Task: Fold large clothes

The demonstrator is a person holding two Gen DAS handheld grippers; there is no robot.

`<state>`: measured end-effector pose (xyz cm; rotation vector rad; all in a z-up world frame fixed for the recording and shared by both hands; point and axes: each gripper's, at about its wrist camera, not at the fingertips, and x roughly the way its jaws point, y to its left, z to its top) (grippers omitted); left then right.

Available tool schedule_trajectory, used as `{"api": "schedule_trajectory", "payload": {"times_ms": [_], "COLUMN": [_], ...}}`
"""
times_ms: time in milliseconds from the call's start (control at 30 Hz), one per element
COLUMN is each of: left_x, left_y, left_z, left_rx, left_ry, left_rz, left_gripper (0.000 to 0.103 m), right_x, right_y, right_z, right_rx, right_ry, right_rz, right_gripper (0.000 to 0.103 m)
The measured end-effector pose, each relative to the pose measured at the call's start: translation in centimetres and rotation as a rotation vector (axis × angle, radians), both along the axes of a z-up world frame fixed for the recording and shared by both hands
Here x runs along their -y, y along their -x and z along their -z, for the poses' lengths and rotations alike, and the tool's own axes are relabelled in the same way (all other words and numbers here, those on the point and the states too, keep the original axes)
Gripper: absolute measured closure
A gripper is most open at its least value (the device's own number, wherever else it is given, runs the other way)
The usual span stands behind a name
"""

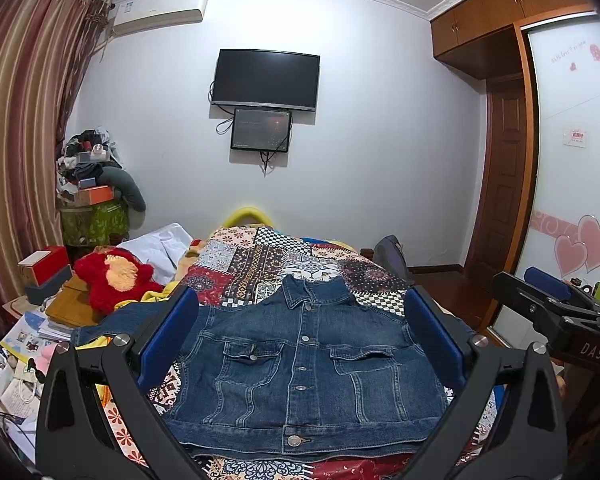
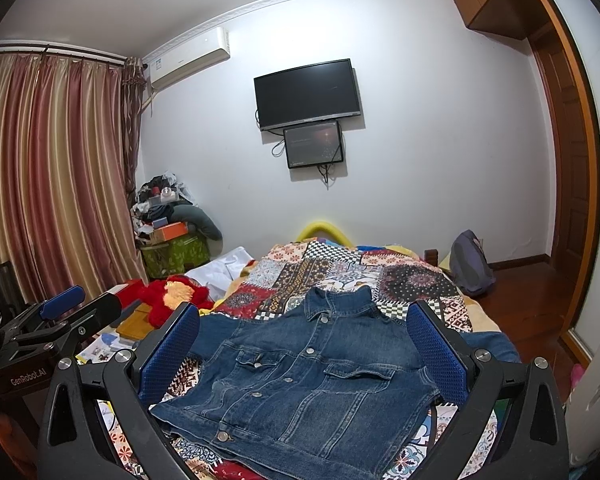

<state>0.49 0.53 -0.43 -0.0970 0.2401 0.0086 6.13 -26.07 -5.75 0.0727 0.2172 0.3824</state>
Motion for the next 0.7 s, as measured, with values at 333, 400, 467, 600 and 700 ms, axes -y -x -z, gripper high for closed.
{"api": "schedule_trajectory", "payload": {"times_ms": [333, 400, 467, 600, 700], "left_x": [-0.3, -0.5, -0.9, -2.0, -3.4], "left_y": [-0.6, -1.0, -1.5, -2.9, -4.5], "left_z": [0.3, 0.4, 0.7, 1.2, 1.7], "left_rx": [-0.011, -0.014, -0.019, -0.034, -0.052], "left_ry": [0.009, 0.012, 0.019, 0.038, 0.051], "left_rz": [0.002, 0.002, 0.001, -0.007, -0.027], "left_gripper": [0.000, 0.000, 0.000, 0.000, 0.000], "right_x": [-0.4, -0.7, -1.2, -2.5, -3.5], "right_y": [-0.6, -0.9, -1.5, -2.8, -4.3], "right_z": [0.6, 0.6, 0.8, 1.0, 1.3], "right_rx": [-0.010, -0.018, -0.029, -0.055, -0.078], "right_ry": [0.012, 0.017, 0.025, 0.053, 0.072], "right_rz": [0.005, 0.006, 0.007, 0.011, 0.007], "right_gripper": [0.000, 0.000, 0.000, 0.000, 0.000]}}
